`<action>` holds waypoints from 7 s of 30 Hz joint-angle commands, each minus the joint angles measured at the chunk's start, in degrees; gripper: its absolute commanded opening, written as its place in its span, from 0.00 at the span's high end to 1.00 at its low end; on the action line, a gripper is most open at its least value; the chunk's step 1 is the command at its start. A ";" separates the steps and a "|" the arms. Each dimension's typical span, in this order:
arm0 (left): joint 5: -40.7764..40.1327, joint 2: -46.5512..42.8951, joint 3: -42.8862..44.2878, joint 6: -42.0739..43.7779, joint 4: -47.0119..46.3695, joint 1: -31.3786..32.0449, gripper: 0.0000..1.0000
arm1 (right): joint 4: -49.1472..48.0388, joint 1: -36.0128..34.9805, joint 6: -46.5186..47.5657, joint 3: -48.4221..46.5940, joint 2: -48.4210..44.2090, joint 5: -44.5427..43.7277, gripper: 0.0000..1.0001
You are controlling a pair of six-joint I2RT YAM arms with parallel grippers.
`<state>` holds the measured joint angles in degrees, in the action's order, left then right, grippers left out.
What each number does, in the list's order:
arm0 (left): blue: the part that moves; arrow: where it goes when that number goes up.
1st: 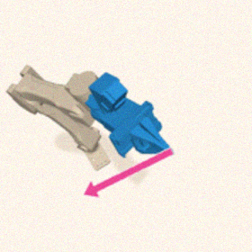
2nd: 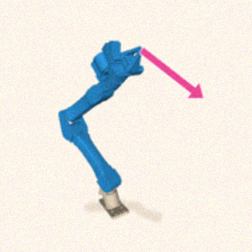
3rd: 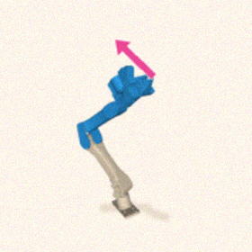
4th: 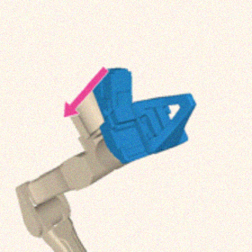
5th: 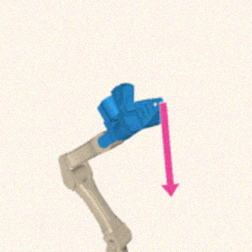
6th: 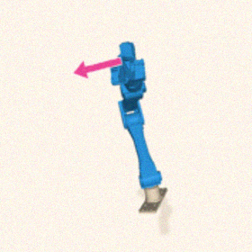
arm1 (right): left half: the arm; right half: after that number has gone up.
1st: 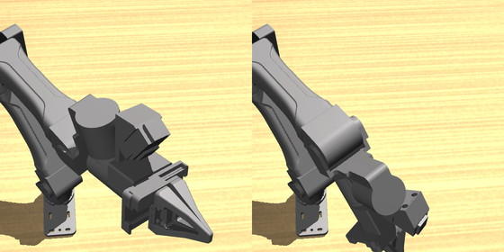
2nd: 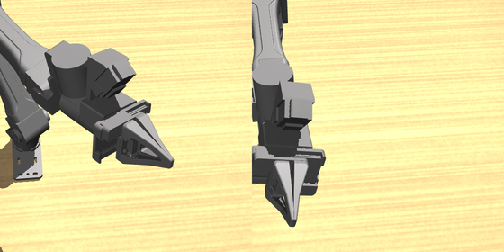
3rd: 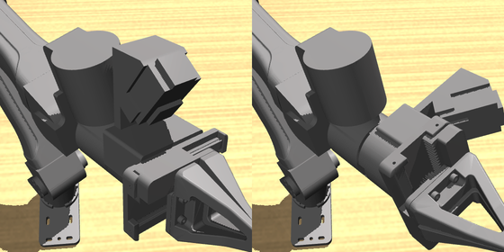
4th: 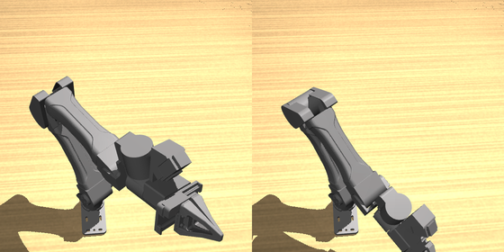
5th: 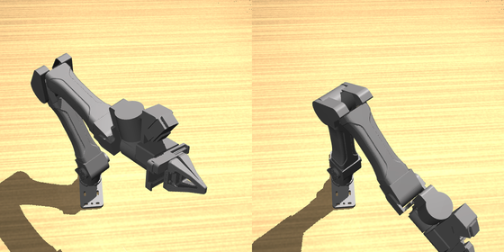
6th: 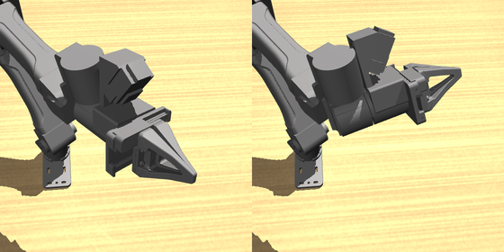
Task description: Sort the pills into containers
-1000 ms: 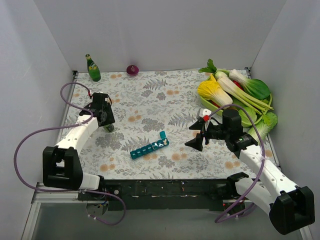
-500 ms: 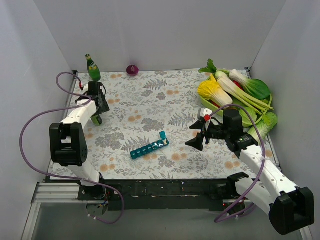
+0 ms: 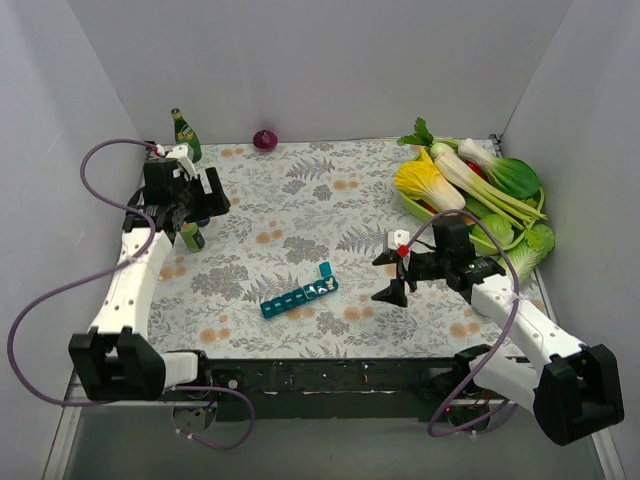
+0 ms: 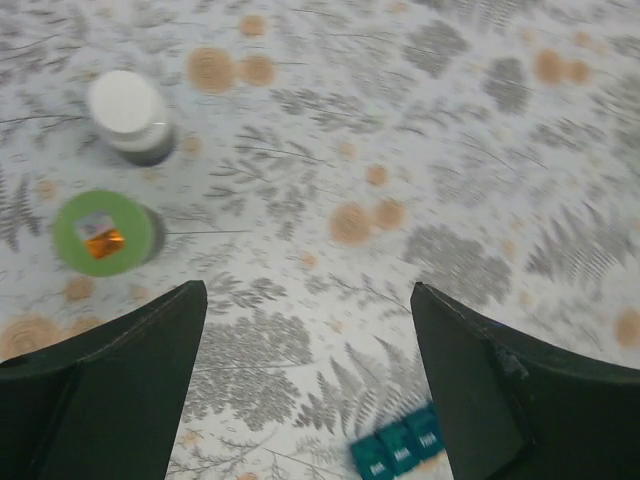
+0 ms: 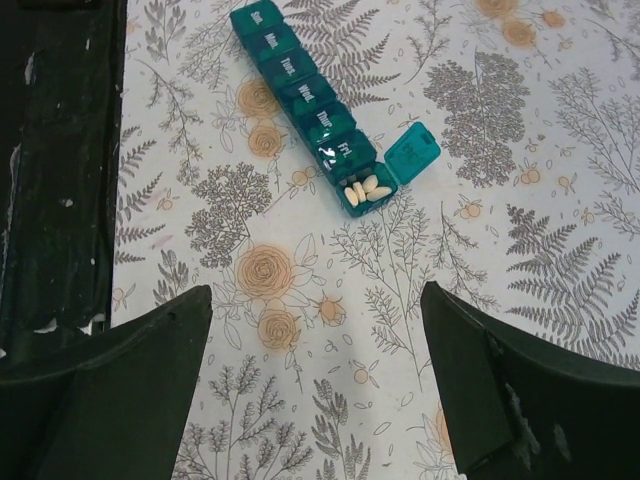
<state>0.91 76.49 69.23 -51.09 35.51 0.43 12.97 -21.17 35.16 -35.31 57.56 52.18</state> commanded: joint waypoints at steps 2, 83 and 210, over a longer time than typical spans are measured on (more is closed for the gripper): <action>35.61 -12.40 -10.41 5.99 -1.22 6.30 0.20 | 12.41 -1.85 25.53 -8.19 8.52 5.21 0.07; 14.30 4.72 -32.85 43.71 -20.13 39.12 0.80 | 15.60 -19.44 22.51 -24.02 38.77 -7.36 0.37; 13.16 8.15 -31.35 37.73 -19.42 39.13 0.73 | 17.61 -13.82 -4.57 -36.23 39.32 -18.88 0.99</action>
<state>15.88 83.05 38.63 -11.75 11.53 39.29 28.05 -36.60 28.75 -68.90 104.18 32.23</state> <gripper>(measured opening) 0.432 0.020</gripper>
